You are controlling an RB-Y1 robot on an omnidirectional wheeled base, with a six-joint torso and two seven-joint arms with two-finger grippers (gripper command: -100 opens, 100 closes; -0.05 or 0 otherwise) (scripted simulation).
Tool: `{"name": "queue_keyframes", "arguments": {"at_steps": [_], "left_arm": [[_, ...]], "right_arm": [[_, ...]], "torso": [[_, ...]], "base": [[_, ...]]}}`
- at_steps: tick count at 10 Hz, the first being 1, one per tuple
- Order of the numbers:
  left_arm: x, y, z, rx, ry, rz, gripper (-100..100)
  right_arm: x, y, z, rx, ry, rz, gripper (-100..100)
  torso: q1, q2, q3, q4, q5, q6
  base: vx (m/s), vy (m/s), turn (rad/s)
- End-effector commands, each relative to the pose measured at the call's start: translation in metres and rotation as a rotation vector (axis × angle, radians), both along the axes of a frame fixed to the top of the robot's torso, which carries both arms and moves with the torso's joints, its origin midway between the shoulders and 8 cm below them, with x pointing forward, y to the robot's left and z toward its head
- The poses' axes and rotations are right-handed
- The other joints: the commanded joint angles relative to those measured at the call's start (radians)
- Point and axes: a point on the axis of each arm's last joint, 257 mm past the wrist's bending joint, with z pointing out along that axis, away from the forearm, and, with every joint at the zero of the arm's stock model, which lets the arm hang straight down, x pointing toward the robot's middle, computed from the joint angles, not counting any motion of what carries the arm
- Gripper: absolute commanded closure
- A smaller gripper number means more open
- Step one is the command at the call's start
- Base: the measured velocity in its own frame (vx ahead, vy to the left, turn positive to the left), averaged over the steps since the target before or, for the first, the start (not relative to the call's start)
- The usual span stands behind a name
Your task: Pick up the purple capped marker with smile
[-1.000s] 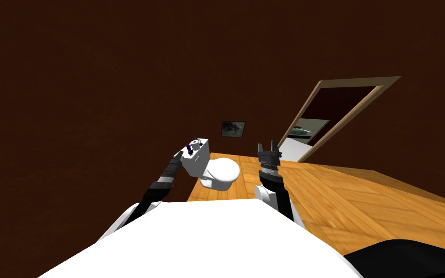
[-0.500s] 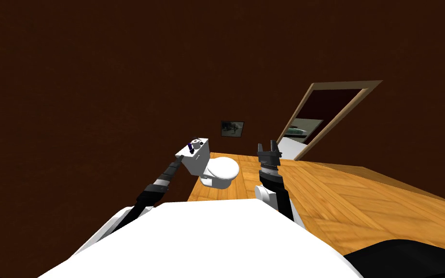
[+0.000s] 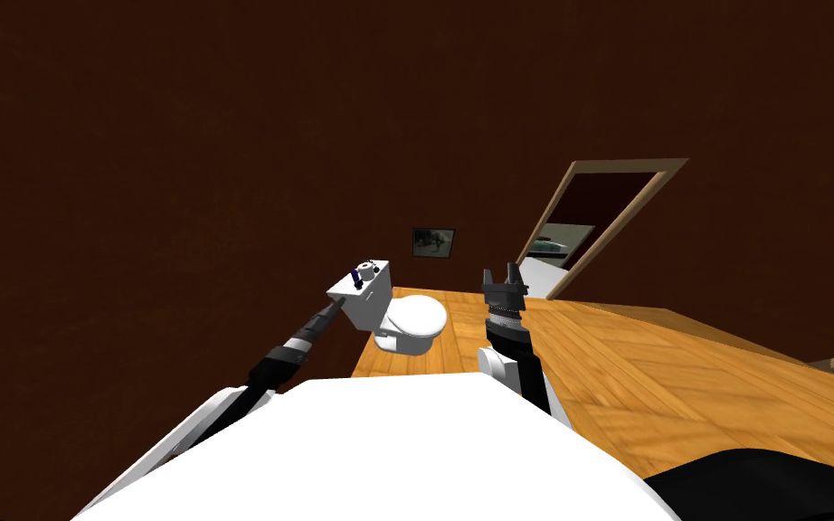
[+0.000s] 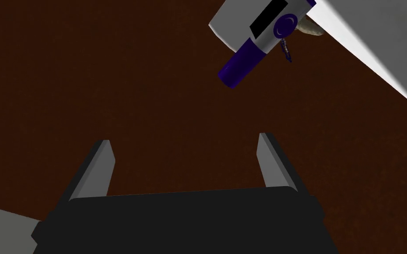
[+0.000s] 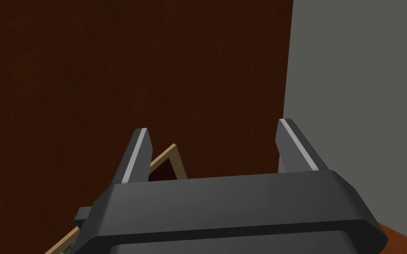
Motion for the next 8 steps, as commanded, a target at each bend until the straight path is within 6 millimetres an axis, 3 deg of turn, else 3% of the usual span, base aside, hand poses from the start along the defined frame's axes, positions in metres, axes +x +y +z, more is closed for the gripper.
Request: {"name": "queue_keyframes", "arguments": {"at_steps": [1,8], "left_arm": [[0.002,0.009,-0.008,0.098,0.022,0.004,-100],[0.017,0.058,-0.035,0.432,0.084,0.048,-100]], "right_arm": [[0.0,0.0,0.0,0.0,0.0,0.0,0],[0.0,0.0,0.0,0.0,0.0,0.0,0]], "torso": [[0.0,0.0,0.0,0.0,0.0,0.0],[-0.001,-0.009,-0.005,-0.002,0.0,0.0]], "base": [[0.124,0.008,-0.057],[0.17,-0.001,-0.045]]}}
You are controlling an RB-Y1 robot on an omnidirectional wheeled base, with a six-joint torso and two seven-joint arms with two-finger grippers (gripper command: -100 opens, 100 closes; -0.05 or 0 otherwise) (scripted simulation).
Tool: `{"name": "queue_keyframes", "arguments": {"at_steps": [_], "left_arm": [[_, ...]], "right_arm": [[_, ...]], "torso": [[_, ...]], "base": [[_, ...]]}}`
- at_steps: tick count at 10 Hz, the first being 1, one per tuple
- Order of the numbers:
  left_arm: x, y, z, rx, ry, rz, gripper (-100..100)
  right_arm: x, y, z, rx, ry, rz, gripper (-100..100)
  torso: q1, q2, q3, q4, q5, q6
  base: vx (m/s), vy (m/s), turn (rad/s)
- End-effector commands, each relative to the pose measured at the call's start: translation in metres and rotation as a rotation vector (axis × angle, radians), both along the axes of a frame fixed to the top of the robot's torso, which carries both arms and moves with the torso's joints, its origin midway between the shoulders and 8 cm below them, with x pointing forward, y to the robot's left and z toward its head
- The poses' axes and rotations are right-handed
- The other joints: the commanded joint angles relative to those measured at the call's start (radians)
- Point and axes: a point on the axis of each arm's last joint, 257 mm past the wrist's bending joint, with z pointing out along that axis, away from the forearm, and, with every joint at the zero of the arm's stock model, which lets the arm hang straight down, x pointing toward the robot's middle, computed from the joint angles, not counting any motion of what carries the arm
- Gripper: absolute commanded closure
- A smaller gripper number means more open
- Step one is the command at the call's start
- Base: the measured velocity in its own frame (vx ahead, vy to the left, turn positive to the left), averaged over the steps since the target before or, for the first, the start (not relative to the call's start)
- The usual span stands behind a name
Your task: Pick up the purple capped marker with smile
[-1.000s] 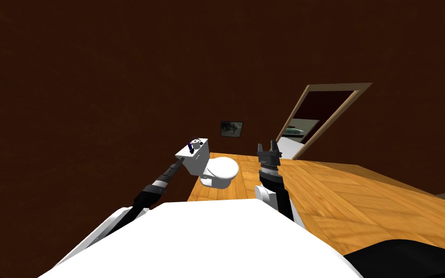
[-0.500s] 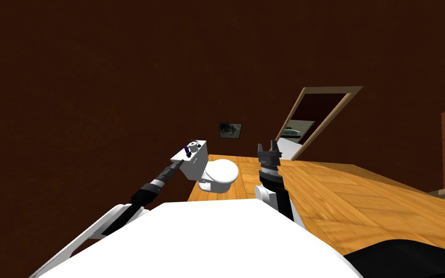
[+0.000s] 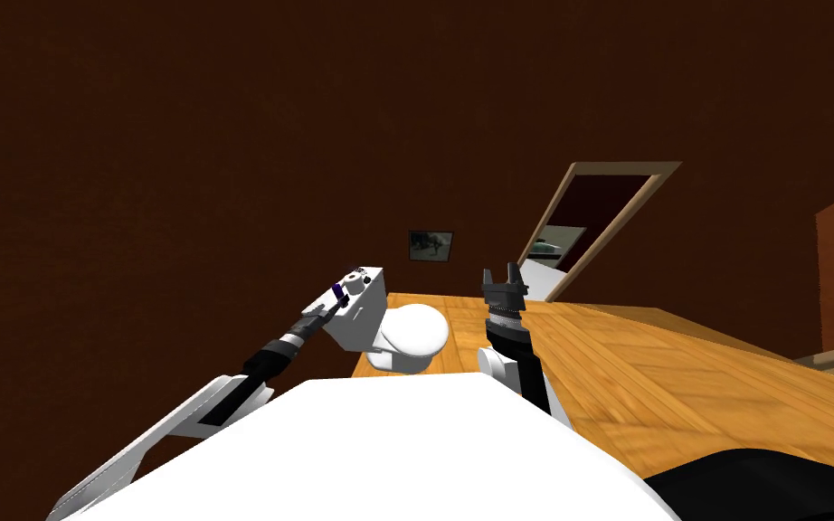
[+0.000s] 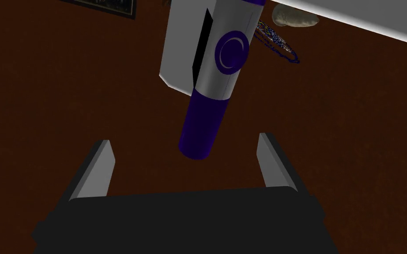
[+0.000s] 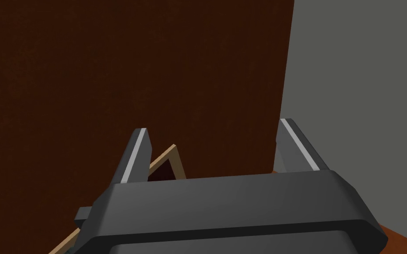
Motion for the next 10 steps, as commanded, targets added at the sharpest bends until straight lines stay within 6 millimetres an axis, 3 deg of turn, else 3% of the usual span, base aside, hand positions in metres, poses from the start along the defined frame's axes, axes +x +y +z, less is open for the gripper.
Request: {"name": "queue_keyframes", "arguments": {"at_steps": [1,2,3,4,5,9,10], "left_arm": [[0.0015,0.0091,-0.0042,0.065,0.01,0.011,-100],[0.0022,0.0065,-0.002,0.039,0.006,0.007,-100],[0.0024,0.0073,-0.0023,0.045,0.007,0.008,0],[0.0025,0.0072,-0.0022,0.045,0.006,0.008,-100],[0.0025,0.0072,-0.0022,0.045,0.006,0.008,100],[0.0025,0.0071,-0.0021,0.045,0.006,0.008,100],[0.0025,0.0071,-0.0021,0.045,0.006,0.008,0]], "right_arm": [[0.0,0.0,0.0,0.0,0.0,0.0,0],[0.0,0.0,0.0,0.0,0.0,0.0,0],[0.0,0.0,0.0,0.0,0.0,0.0,0],[0.0,0.0,0.0,0.0,0.0,0.0,0],[0.0001,0.0,0.0,0.0,0.0,0.0,0],[0.0001,0.0,0.0,0.0,0.0,0.0,0],[0.0001,0.0,0.0,0.0,0.0,0.0,0]], "torso": [[0.0,0.0,0.0,0.0,0.0,0.0],[0.002,0.001,0.001,0.0,0.0,0.0],[0.002,0.006,0.003,0.001,0.0,0.0],[0.001,0.01,0.006,0.002,0.0,0.0],[0.001,0.012,0.007,0.003,0.0,0.0],[0.001,0.013,0.008,0.003,0.0,0.0],[0.001,0.013,0.008,0.003,0.0,0.0]], "base": [[0.151,0.008,-0.03],[0.066,0.013,-0.007],[0.013,0.001,0.0],[0.007,0.001,0.0],[0.0,0.0,0.0],[0.0,0.0,0.0],[0.0,0.0,0.0]]}}
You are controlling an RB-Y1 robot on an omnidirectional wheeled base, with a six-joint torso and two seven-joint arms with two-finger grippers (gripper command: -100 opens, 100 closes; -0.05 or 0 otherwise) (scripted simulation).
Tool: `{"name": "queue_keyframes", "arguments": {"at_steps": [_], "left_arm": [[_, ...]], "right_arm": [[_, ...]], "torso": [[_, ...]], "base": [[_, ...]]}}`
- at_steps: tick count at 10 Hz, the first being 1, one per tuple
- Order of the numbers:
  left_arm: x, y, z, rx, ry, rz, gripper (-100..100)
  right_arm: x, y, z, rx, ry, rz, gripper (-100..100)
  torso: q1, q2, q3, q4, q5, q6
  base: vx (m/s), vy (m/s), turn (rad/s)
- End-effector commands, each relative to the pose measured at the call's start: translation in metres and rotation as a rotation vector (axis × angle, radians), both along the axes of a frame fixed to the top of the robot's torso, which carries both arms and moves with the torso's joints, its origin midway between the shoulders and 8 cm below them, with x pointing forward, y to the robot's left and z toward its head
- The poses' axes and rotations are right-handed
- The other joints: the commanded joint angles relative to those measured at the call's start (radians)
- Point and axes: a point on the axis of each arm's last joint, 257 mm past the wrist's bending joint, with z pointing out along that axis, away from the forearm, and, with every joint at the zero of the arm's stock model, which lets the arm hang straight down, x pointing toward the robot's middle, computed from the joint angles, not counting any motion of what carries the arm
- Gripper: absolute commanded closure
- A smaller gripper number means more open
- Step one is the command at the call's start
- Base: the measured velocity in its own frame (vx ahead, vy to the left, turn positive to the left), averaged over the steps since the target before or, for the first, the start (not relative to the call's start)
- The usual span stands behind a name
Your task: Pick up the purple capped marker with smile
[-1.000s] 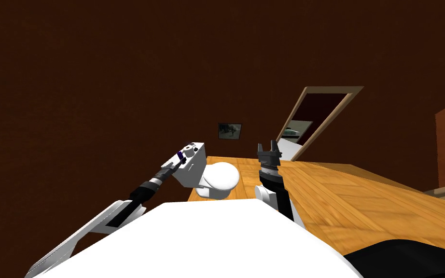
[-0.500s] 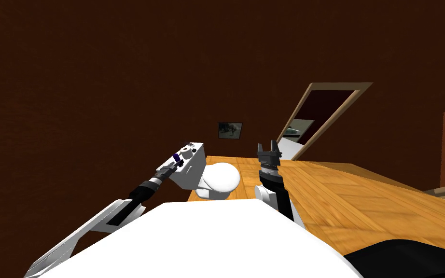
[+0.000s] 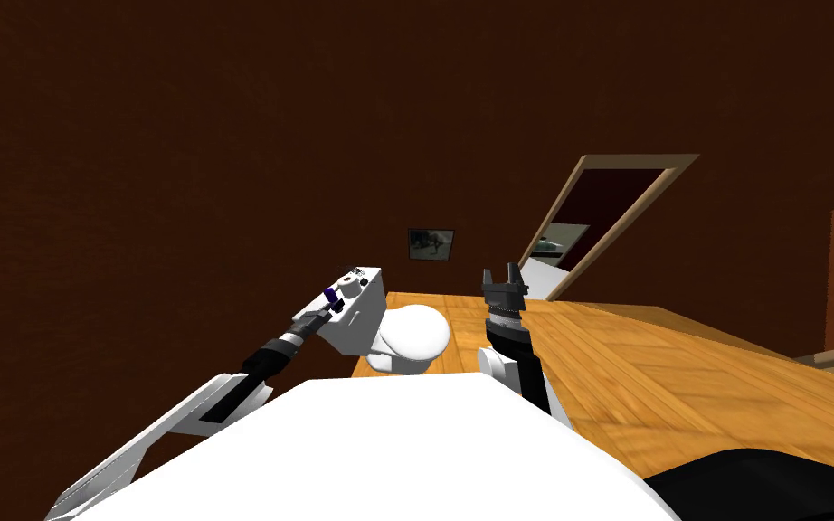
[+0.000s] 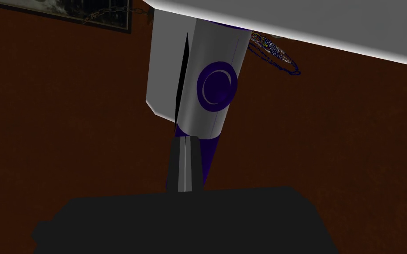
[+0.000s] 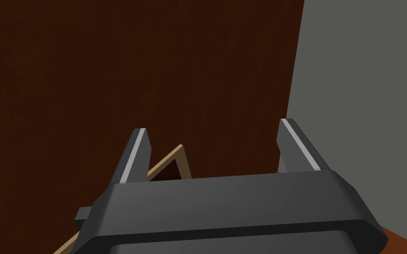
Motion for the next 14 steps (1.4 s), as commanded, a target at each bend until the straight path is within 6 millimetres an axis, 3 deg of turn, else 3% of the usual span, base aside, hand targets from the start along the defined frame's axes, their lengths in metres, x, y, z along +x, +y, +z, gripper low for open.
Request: {"name": "queue_keyframes", "arguments": {"at_steps": [1,5,6,7,9,10,14], "left_arm": [[0.003,0.003,-0.006,0.029,-0.001,0.004,-100],[0.006,0.006,-0.013,0.063,-0.002,0.008,-100],[0.006,0.006,-0.013,0.066,-0.002,0.008,0],[0.017,-0.001,-0.024,0.052,0.001,-0.001,-100],[0.031,0.006,-0.024,0.053,-0.007,0.01,-100],[0.038,-0.005,-0.034,0.041,-0.001,-0.006,-100],[0.061,0.005,-0.033,0.041,-0.012,0.011,-100]], "right_arm": [[0.0,0.0,0.0,0.0,0.0,0.0,0],[0.0,0.0,0.0,0.0,0.0,0.0,0],[0.0,0.0,0.0,0.0,0.0,0.0,0],[0.0,0.0,0.0,0.0,0.0,0.0,0],[0.0,0.0,0.0,0.0,0.0,0.0,0],[0.0,0.0,0.0,0.0,0.0,0.0,0],[0.0,0.0,0.0,0.0,0.0,0.0,0]], "torso": [[0.0,0.0,0.0,0.0,0.0,0.0],[0.001,-0.003,-0.002,-0.001,0.001,0.0],[0.001,-0.002,-0.001,-0.001,0.0,0.0],[0.001,-0.002,-0.001,-0.001,0.0,0.0],[0.002,0.003,0.002,0.001,0.001,0.0],[0.002,0.003,0.001,0.0,0.001,0.0],[0.0,0.0,0.0,0.0,0.0,0.0]], "base": [[0.01,0.005,-0.017],[0.018,0.008,-0.019],[0.0,0.0,0.0],[-0.065,0.006,0.084],[-0.076,0.016,0.022],[-0.089,0.021,0.073],[-0.033,-0.001,0.01]]}}
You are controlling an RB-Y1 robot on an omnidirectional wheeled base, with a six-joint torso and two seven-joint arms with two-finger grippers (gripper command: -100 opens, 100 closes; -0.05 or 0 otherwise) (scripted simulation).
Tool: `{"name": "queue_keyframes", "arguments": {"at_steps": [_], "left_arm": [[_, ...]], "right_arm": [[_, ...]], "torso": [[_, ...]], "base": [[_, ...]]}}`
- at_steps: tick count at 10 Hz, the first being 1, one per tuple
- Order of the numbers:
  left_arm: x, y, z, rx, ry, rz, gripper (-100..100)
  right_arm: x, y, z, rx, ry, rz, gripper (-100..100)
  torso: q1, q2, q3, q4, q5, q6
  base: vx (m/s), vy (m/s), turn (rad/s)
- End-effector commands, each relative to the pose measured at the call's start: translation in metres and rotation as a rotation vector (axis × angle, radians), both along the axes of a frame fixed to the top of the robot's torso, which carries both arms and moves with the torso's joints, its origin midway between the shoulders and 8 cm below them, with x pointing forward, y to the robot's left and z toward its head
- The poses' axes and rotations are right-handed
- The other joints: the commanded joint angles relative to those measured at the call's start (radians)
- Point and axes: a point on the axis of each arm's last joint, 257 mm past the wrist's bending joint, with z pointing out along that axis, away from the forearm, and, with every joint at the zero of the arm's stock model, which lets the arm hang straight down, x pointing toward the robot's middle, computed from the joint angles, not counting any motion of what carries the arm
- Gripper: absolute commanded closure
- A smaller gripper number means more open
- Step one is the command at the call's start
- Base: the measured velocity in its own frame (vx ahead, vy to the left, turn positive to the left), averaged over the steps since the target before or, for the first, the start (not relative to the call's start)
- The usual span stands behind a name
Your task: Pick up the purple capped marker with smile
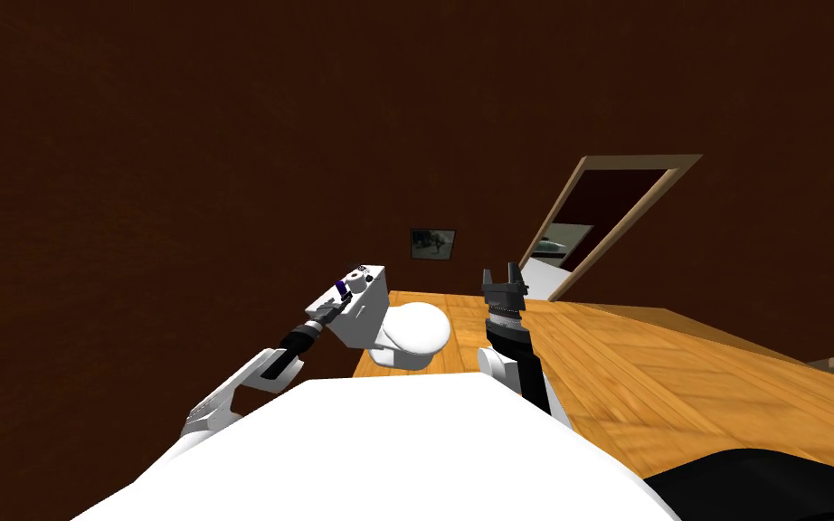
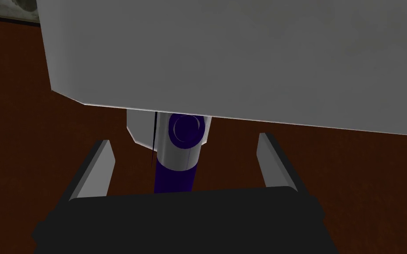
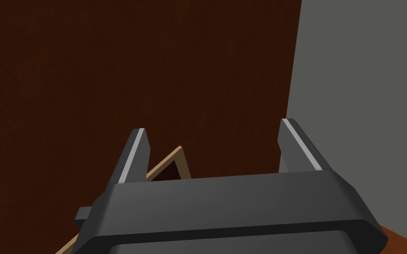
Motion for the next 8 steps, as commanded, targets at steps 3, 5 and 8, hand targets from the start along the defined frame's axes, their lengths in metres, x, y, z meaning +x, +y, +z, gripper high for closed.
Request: {"name": "queue_keyframes", "arguments": {"at_steps": [3,5,8], "left_arm": [[0.028,-0.002,-0.008,-0.011,0.002,-0.003,-100],[0.045,-0.014,-0.016,-0.018,0.008,-0.019,-100],[0.069,-0.026,-0.019,-0.022,0.008,-0.037,-100]], "right_arm": [[0.0,0.0,0.0,0.0,0.0,0.0,0],[0.0,0.0,0.0,0.0,0.0,0.0,0],[0.0,0.0,0.0,0.0,0.0,0.0,0]], "torso": [[0.001,0.004,0.003,0.001,0.0,0.0],[0.002,0.006,0.003,0.001,0.0,0.0],[0.0,0.001,0.001,0.0,0.0,0.0]], "base": [[-0.064,0.01,0.044],[-0.092,0.022,0.066],[-0.041,0.007,0.022]]}}
